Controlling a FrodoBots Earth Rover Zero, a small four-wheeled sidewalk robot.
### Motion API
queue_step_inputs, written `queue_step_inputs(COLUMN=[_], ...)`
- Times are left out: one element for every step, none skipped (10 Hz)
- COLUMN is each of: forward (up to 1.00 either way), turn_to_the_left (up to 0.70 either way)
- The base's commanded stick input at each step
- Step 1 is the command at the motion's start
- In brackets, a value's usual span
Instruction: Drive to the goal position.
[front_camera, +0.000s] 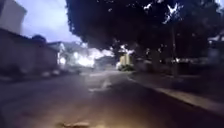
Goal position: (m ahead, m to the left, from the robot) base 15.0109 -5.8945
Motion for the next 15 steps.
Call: queue_step_inputs(forward=[0.70, 0.70, 0.70, 0.70, 0.70, 0.70, 0.70, 0.70, 0.70, 0.70, 0.70, 0.70, 0.70, 0.70, 0.70], turn_to_the_left=[-0.14, 0.00, 0.00, 0.00, 0.00, 0.00, 0.00, 0.00, 0.00, 0.00, 0.00, 0.00, 0.00, 0.00, 0.00])
